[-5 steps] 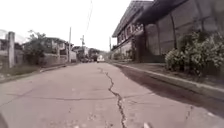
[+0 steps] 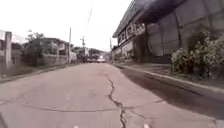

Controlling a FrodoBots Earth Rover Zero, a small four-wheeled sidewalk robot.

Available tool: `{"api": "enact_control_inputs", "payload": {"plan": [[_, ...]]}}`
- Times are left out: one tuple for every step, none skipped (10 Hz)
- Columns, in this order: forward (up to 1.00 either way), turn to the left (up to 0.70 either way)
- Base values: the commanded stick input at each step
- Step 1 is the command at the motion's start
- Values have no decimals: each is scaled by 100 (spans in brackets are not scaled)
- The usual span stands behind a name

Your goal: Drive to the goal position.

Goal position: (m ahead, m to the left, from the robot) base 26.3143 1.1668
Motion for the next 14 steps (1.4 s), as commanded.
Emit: {"api": "enact_control_inputs", "payload": {"plan": [[70,0],[70,0],[70,0],[70,0],[70,0],[70,0],[70,0],[70,0],[70,0],[70,14],[70,35],[70,35],[70,35],[70,35]]}}
